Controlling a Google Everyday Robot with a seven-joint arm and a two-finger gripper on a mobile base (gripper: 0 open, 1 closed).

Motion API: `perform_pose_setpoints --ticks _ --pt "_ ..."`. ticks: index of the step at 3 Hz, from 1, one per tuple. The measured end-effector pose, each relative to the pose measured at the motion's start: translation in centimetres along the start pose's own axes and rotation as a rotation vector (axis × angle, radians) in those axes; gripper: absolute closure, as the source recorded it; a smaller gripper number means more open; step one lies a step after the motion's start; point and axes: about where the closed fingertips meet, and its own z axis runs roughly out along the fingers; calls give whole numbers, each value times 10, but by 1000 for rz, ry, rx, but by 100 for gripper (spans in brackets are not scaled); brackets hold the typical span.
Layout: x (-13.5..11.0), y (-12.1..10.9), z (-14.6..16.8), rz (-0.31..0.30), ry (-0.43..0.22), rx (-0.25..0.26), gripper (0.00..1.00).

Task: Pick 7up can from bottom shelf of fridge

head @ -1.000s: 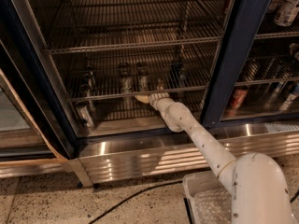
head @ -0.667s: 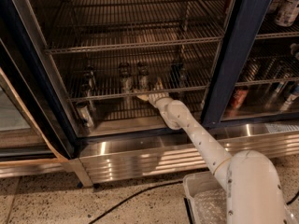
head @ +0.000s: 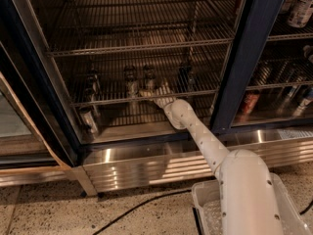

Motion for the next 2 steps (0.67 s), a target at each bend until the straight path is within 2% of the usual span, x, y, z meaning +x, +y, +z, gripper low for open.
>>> perform_pose_setpoints --ticks 1,2 --pt "23 -12 41 -4 57 26 30" --pt "26 -13 46 0 63 29 30"
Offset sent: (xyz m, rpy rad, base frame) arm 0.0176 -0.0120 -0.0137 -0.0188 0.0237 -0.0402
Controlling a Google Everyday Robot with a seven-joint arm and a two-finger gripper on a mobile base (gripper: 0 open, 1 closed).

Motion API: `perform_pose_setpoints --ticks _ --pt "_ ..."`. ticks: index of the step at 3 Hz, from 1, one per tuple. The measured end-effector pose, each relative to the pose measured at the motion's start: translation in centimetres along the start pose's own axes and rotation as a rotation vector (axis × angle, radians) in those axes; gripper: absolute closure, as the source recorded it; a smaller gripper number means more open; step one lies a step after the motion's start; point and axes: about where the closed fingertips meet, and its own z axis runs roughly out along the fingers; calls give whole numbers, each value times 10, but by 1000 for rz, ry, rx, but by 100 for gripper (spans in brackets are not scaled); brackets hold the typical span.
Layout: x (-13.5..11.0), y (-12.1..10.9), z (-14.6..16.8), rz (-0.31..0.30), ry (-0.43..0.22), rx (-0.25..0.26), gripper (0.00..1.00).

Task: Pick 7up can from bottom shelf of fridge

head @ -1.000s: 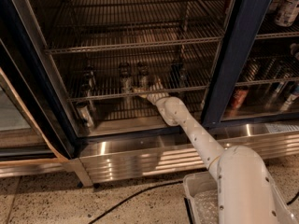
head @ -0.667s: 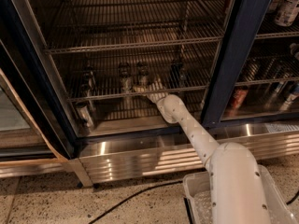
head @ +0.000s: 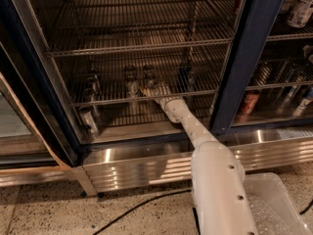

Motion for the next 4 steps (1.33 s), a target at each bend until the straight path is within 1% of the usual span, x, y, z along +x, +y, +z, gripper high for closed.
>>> perform_pose_setpoints --ticks 1,2,4 --pt "4 -1 4 6 9 3 32" --pt "4 -1 4 6 9 3 51" --pt "4 0 4 6 9 3 100"
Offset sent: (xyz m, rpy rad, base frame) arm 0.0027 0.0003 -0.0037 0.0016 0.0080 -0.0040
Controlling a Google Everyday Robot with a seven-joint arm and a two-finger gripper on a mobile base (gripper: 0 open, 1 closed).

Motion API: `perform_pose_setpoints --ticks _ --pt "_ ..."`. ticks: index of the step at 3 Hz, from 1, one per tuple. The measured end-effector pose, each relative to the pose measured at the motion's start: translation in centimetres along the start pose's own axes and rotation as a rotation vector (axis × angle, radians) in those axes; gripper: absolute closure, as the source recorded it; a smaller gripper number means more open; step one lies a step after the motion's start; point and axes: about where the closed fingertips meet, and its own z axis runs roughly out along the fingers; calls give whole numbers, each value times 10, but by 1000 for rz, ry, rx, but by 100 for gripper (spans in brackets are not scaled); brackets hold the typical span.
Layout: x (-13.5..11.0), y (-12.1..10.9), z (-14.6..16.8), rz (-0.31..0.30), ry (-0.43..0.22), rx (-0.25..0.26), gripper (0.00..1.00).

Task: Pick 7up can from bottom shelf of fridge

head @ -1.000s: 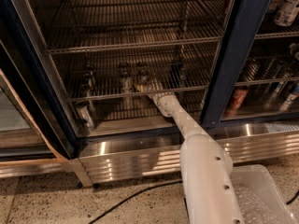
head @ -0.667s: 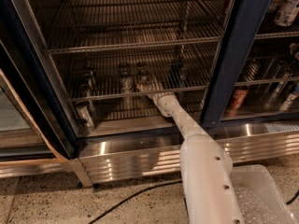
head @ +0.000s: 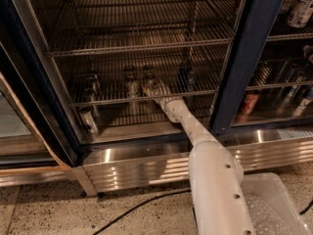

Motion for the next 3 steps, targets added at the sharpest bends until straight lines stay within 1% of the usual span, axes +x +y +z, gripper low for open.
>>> perform_pose_setpoints --ticks 1,2,3 --pt "0 0 0 0 0 -1 100" --pt "-3 11 -4 -13 -3 -33 100" --pt "-16 18 -22 0 -15 -57 100"
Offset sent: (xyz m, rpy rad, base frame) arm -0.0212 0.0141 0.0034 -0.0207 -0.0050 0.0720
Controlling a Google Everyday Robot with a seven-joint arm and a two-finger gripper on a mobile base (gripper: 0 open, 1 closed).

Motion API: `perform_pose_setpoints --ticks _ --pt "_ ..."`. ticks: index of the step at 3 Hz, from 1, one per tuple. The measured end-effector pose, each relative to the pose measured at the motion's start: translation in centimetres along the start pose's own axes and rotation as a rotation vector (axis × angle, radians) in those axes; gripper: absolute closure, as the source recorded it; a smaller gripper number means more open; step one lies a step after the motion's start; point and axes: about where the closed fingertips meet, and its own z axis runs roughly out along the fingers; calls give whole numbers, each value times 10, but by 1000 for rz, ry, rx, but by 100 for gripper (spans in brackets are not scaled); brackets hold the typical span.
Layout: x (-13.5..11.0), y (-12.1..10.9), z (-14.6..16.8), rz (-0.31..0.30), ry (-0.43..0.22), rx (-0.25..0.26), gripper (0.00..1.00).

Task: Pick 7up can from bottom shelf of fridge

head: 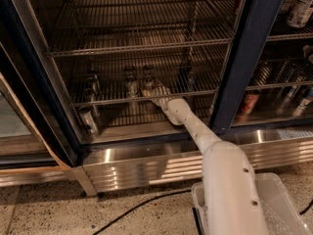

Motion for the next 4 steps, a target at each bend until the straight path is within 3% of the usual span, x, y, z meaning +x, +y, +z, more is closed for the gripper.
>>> perform_pose_setpoints --ticks 1,3,4 --pt "-17 13 -22 22 -23 -44 100" --pt "-18 17 -66 96 -35 -71 100" --pt "-10 39 -128 80 -17 -84 100"
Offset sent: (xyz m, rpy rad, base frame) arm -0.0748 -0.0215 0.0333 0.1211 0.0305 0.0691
